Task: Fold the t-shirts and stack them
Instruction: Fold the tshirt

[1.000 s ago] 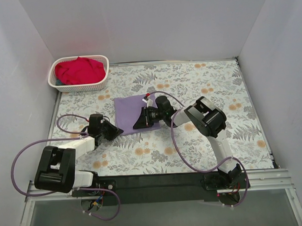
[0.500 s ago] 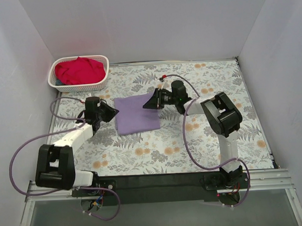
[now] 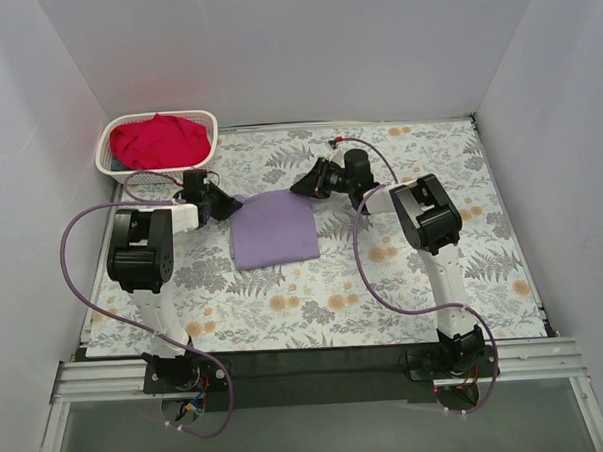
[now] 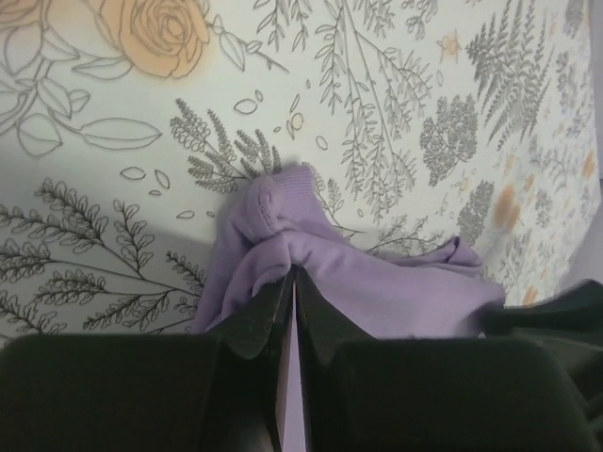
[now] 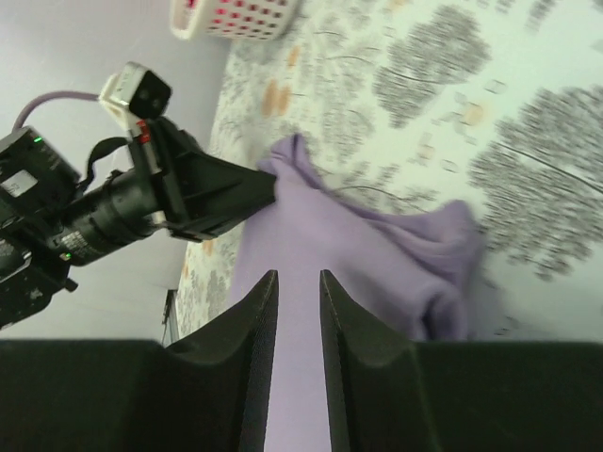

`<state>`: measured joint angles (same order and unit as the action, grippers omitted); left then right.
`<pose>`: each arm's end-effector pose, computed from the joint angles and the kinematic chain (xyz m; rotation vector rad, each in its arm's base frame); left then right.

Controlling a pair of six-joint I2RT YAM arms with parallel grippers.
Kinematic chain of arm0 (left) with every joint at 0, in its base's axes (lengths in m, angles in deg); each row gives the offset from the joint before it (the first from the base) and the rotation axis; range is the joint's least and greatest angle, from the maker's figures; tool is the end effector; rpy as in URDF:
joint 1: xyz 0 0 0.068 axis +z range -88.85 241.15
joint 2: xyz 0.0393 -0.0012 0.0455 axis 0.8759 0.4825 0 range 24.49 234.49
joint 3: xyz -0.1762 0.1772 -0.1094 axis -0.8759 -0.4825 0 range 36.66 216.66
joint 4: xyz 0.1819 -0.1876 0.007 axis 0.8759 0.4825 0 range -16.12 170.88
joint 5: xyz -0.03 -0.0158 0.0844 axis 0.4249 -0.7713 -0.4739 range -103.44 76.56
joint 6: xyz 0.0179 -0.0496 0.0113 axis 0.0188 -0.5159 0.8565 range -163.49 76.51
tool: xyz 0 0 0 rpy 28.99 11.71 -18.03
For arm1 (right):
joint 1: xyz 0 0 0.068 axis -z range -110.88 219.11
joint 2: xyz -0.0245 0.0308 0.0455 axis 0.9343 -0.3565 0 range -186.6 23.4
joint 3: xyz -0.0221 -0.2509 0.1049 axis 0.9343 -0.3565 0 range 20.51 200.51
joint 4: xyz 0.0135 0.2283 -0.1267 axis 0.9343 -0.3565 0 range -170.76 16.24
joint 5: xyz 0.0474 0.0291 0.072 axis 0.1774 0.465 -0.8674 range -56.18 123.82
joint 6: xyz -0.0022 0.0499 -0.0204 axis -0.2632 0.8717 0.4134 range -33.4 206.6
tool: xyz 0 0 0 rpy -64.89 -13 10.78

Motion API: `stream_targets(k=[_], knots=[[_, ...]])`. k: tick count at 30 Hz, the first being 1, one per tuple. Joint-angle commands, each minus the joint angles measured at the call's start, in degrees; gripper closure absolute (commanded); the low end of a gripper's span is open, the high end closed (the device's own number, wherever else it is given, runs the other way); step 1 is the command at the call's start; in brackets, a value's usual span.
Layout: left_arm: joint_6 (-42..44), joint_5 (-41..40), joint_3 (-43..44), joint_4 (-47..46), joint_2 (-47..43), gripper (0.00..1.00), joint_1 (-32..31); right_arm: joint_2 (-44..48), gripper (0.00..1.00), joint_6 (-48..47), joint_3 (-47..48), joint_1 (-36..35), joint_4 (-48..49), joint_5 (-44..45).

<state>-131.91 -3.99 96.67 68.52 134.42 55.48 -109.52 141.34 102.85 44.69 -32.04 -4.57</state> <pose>0.3889 -0.0446 0.1363 -1.6260 1.9800 -0.9289 0.4485 0.2279 0.1399 -0.0495 1.9728 1.5390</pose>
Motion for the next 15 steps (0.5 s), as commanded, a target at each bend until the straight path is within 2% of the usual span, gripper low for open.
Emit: stream_targets(k=[1, 5, 8, 12, 15], knots=[[0.6, 1.0, 0.6, 0.3, 2.1, 0.91, 0.9, -3.4, 0.73, 2.0, 0.9, 0.8, 0.3, 4.1], [-1.1, 0.8, -2.2, -0.3, 2.3, 0.89, 1.5, -3.5, 0.71, 1.9, -3.1, 1.8, 0.4, 7.1], [-1.3, 0.1, -3.6, 0.5, -0.9, 0.88, 1.5, -1.4, 0.7, -0.5, -5.9, 2.6, 0.2, 7.4], [0.2, -0.9, -5.7, 2.5, -10.4, 0.76, 1.5, 6.0, 0.64, -4.8, -9.7, 3.0, -1.5, 7.6], [4.5, -3.5, -6.4, 5.1, -15.7, 0.74, 0.4, 12.5, 0.62, -9.8, -12.8, 3.1, -4.7, 8.6]])
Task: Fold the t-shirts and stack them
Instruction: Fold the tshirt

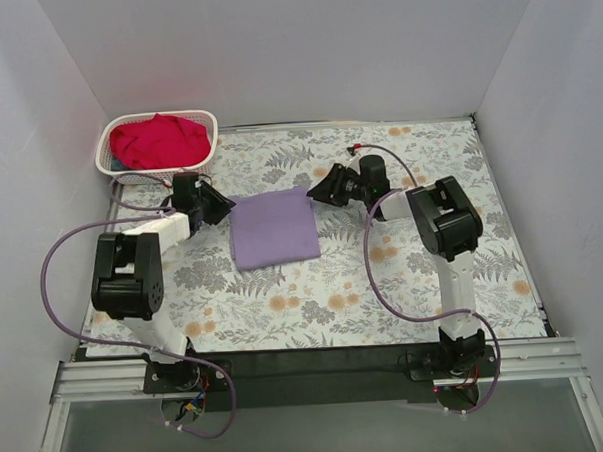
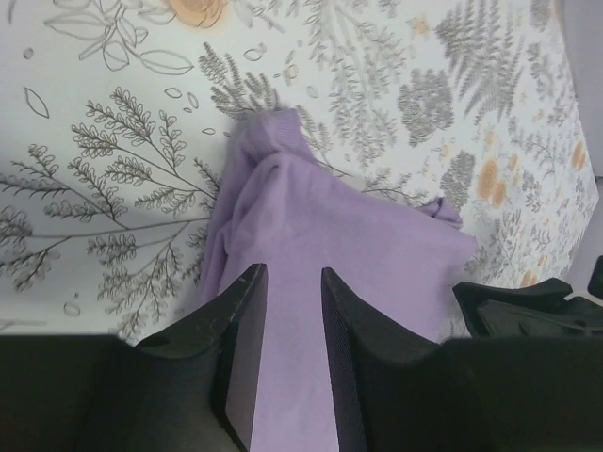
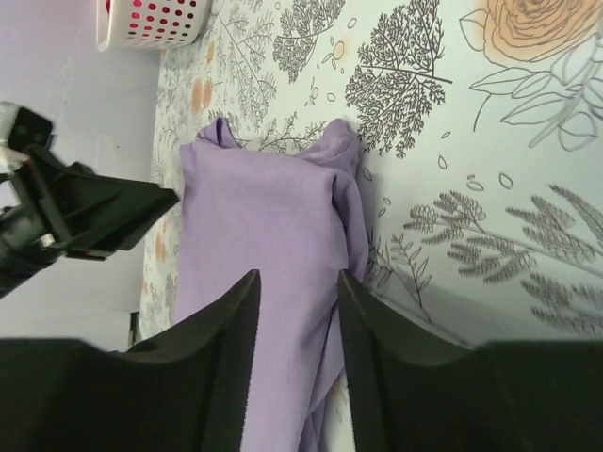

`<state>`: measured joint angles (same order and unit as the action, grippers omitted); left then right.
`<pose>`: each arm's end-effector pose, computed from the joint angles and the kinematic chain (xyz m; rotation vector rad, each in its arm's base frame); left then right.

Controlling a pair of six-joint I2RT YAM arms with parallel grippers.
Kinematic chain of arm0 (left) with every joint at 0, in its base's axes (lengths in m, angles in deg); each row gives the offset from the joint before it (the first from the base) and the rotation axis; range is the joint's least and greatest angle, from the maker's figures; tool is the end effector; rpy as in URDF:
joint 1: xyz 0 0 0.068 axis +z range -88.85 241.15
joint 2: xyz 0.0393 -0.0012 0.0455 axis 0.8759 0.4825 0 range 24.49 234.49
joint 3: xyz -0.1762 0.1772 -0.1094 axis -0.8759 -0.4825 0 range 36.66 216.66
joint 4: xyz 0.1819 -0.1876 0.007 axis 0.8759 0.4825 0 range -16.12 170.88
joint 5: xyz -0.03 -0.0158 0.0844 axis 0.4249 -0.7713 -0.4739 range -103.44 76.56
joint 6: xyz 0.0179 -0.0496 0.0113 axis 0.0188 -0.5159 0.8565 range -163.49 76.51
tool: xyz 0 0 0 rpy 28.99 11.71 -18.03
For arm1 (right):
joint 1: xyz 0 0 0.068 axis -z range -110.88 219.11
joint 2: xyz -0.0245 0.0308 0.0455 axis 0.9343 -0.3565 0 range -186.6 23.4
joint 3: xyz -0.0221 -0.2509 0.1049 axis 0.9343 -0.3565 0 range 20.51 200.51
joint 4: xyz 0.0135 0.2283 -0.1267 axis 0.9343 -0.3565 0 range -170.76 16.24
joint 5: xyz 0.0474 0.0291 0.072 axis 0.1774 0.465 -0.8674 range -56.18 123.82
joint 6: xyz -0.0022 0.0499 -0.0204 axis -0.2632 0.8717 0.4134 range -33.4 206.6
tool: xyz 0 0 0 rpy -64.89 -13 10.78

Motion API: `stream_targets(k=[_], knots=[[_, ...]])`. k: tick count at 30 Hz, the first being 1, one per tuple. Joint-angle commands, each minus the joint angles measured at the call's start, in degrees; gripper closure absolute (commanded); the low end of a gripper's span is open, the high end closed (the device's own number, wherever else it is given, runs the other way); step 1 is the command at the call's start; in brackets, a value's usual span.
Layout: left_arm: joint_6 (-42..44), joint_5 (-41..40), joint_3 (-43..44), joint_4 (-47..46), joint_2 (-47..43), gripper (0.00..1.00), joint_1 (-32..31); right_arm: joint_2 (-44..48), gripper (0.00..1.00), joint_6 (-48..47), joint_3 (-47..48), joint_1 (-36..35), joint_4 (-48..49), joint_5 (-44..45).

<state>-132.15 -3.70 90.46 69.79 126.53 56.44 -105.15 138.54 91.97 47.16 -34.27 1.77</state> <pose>0.3596 -0.0357 0.1529 -1.6388 1.9591 -0.9346 0.4265 0.1923 0.1153 0.1135 2.0805 1.3649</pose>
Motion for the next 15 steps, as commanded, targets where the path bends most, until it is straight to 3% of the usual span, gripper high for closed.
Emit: stream_targets(k=[1, 4, 9, 15], knots=[[6.1, -4.5, -0.4, 5.8, -11.1, 0.69, -1.2, 9.7, 0.59, -8.1, -2.7, 0.5, -4.6, 3.0], [12.6, -10.5, -1.2, 8.7, -17.7, 0.59, -5.8, 16.6, 0.53, -13.2, -6.6, 0.5, -11.4, 5.3], [20.5, -22.0, -1.4, 13.1, -22.1, 0.41, -20.7, 28.4, 0.42, -22.0, -12.9, 0.6, -23.8, 11.7], [24.8, -26.3, -0.4, 15.1, -20.3, 0.37, -33.8, 39.8, 0.29, -30.3, -17.3, 0.8, -37.8, 19.4]])
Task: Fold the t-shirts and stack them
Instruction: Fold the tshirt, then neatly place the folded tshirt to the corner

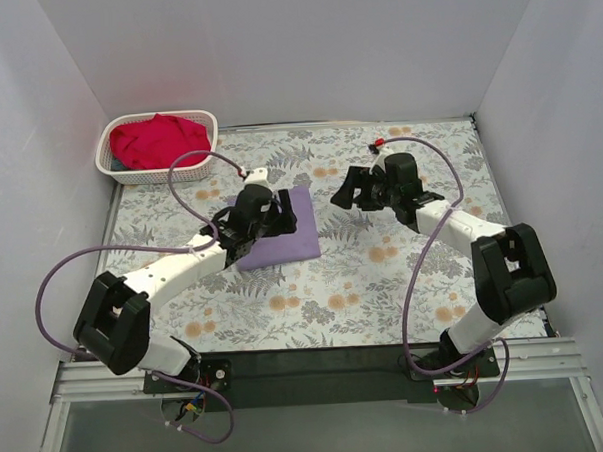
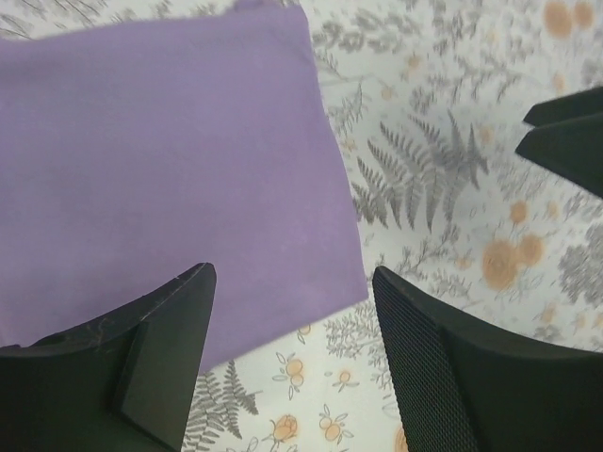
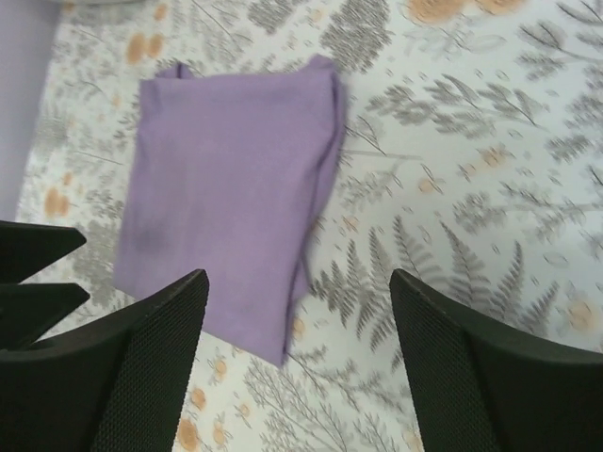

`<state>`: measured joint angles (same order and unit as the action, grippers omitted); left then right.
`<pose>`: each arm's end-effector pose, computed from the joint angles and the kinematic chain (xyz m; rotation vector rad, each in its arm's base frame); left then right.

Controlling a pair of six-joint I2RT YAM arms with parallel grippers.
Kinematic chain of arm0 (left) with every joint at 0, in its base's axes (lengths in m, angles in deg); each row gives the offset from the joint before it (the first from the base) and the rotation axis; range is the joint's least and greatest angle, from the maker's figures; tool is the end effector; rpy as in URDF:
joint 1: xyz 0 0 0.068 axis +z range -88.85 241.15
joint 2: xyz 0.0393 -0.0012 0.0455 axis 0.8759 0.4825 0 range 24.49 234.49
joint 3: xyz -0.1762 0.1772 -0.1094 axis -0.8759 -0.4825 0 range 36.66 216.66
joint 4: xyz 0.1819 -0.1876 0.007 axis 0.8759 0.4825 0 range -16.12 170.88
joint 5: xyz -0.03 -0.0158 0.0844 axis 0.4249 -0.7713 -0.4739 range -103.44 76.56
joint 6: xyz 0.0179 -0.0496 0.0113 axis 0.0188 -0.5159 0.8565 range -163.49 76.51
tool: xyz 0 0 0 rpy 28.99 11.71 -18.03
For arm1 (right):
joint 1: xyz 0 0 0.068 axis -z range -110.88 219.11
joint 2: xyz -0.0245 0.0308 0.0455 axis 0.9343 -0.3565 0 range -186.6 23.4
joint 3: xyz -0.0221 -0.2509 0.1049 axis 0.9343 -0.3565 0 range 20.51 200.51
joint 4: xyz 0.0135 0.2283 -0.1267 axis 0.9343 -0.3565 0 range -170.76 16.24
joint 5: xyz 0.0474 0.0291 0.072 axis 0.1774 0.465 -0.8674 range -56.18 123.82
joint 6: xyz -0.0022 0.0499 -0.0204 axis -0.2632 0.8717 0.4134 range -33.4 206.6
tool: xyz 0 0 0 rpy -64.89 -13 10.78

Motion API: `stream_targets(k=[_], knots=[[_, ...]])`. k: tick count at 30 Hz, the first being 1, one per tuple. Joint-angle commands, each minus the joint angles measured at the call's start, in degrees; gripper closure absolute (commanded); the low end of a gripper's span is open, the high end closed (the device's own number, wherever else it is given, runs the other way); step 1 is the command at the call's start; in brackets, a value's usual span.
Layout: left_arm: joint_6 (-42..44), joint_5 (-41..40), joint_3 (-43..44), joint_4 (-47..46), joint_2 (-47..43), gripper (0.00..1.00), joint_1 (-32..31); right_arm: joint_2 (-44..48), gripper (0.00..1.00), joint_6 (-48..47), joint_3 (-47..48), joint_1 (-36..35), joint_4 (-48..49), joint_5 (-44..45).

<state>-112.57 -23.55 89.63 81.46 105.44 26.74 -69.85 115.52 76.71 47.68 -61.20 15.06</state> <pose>0.2607 -0.1711 0.2489 -0.7858 2.1658 -0.8036 0.3355 0.1440 0.2327 -0.0845 2.0854 0.8783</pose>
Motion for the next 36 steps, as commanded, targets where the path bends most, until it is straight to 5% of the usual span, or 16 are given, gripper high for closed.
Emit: stream_targets(k=[1, 5, 12, 32, 36], knots=[[6.0, -7.5, 1.0, 3.5, 1.7, 0.37, -5.5, 5.6, 0.27, -7.9, -3.5, 0.4, -12.2, 7.7], [8.5, -11.4, 4.3, 4.0, 6.5, 0.39, -11.6, 11.8, 0.26, -8.3, -9.0, 1.9, -14.8, 8.2], [2.5, -6.7, 5.7, 3.2, 12.1, 0.4, -12.0, 17.7, 0.21, -7.4, -17.4, 3.5, -14.8, 8.0], [14.1, -17.8, 18.6, 10.7, 32.6, 0.54, -21.0, 18.3, 0.23, -3.8, -24.8, 3.4, -7.4, 2.9], [13.7, -19.5, 19.6, 13.6, 34.3, 0.65, -22.4, 18.6, 0.23, -2.9, -25.4, 3.4, -6.4, 2.9]])
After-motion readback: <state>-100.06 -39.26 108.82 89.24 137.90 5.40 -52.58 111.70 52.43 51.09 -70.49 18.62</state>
